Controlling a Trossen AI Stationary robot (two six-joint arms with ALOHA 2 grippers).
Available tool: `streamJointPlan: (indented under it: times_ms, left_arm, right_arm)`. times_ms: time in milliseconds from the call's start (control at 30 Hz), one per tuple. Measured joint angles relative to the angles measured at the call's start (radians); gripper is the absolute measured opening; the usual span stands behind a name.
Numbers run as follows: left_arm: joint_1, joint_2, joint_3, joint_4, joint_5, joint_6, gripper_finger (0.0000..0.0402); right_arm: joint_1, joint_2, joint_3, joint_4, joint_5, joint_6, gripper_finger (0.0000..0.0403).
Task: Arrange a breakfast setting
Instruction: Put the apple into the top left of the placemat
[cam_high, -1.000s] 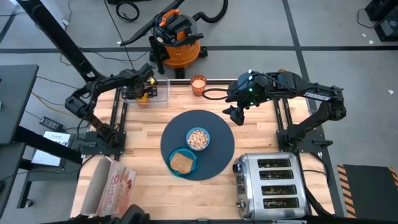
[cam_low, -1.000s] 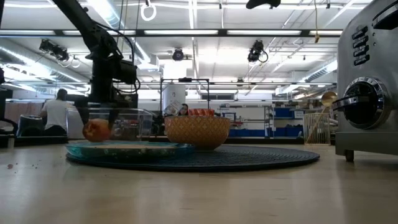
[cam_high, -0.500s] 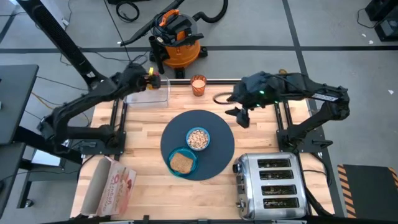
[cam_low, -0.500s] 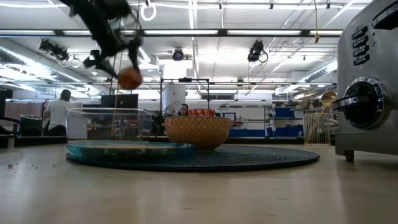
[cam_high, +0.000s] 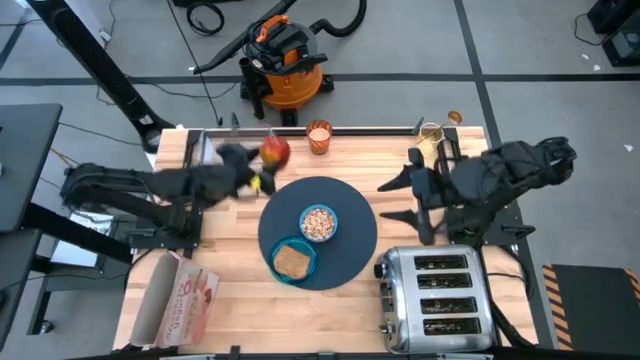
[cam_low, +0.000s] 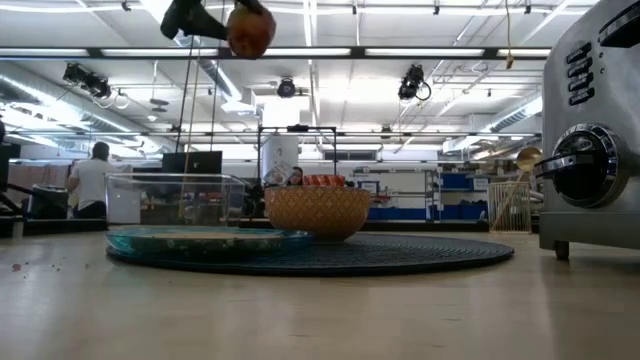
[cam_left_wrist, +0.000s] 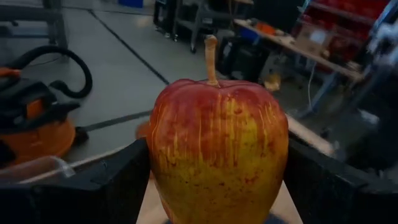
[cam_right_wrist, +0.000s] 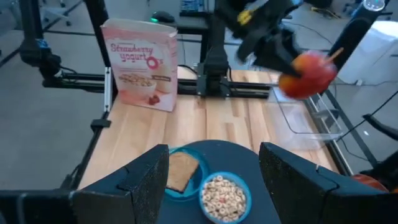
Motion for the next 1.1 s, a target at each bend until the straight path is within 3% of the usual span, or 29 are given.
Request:
streamJointPlan:
  times_ms: [233,433,567,700,800,967,1100]
  left_arm:
    - [-0.219,0.156,0.001,-0.049,-0.222,-0.151,0.0324]
    - [-0.319,0.259,0.000,-0.311,-0.318,-0.413,0.0324]
    - [-0.370,0.296,-0.035,-0.432,-0.330,-0.591,0.0324]
    - [-0.416,0.278,-0.204,-0.257,-0.310,-0.660,0.0324]
    - [-0.442,0.253,-0.321,-0.048,-0.307,-0.596,0.0324]
    - [-0.392,0.184,-0.485,0.322,-0.125,-0.278,0.0324]
    - [-0.257,0.129,-0.615,0.646,0.052,-0.029,0.0324]
  right_arm:
    - [0.059,0.070,0.000,0.000,0.107,0.048,0.0254]
    - [-0.030,0.218,-0.001,0.002,0.047,0.078,0.0254]
    - [-0.101,0.330,-0.002,0.005,-0.034,0.095,0.0254]
    - [-0.155,0.420,-0.002,0.033,-0.096,0.111,0.0254]
    - [-0.199,0.467,-0.002,0.041,-0.156,0.100,0.0254]
    - [-0.287,0.508,-0.002,0.045,-0.258,-0.004,0.0254]
    - [-0.362,0.536,-0.001,0.059,-0.273,-0.122,0.0254]
